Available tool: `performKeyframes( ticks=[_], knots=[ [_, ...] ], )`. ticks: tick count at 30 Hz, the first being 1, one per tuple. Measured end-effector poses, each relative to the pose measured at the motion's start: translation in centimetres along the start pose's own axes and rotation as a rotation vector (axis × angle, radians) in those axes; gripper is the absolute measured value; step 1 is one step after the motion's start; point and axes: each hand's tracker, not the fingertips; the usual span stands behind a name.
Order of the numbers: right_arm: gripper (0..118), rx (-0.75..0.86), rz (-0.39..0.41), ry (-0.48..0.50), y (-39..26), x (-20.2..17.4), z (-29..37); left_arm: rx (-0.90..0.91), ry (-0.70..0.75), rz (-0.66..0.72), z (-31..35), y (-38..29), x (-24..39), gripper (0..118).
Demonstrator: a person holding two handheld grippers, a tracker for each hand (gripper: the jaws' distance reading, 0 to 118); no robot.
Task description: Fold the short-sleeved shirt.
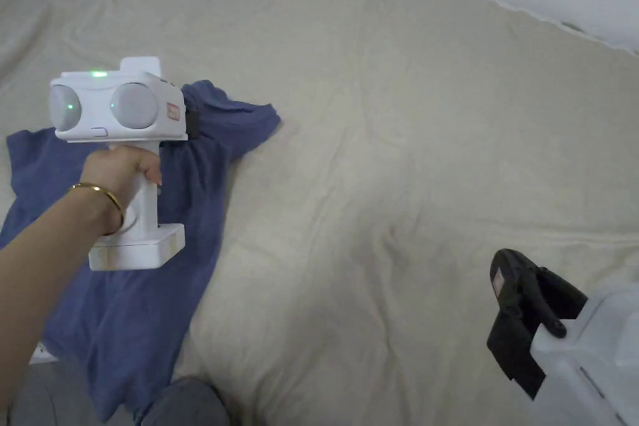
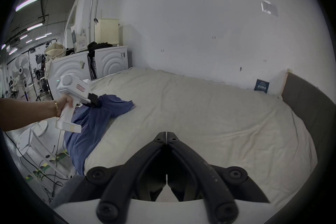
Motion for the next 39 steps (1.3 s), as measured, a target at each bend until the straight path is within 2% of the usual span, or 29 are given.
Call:
performKeyframes(
  ticks=[3,7,12,19,22,25,31,36,39],
  knots=[
    [1,0.045,-0.02,-0.003,0.5,0.0,2.7,0.069,-0.043,0.084,4.8,1.2,-1.2,9],
    [1,0.101,-0.019,-0.007,0.9,-0.4,6.2,0.141,-0.05,-0.021,11.7,3.2,-1.1,9],
    [1,0.156,-0.042,-0.009,1.3,-0.1,9.7,0.348,-0.175,0.024,21.1,5.7,-0.7,9],
    [1,0.249,-0.051,-0.066,1.7,0.6,14.7,0.61,-0.413,-0.002,35.1,13.1,5.4,9],
    [1,0.265,-0.062,-0.111,1.6,1.3,16.3,0.686,-0.501,-0.067,39.3,15.5,9.1,9],
    [1,0.276,-0.085,-0.166,1.3,2.4,18.1,0.702,-0.623,-0.064,41.6,17.4,12.6,9],
    [1,0.29,-0.129,-0.292,0.5,4.7,21.2,0.704,-0.693,-0.133,42.6,18.0,20.7,9],
    [1,0.282,-0.145,-0.371,-0.4,6.2,23.6,0.613,-0.736,-0.185,39.6,15.7,26.7,9],
    [1,0.275,-0.17,-0.379,-1.0,7.2,24.4,0.522,-0.682,-0.276,36.0,12.4,29.9,9]
  ],
)
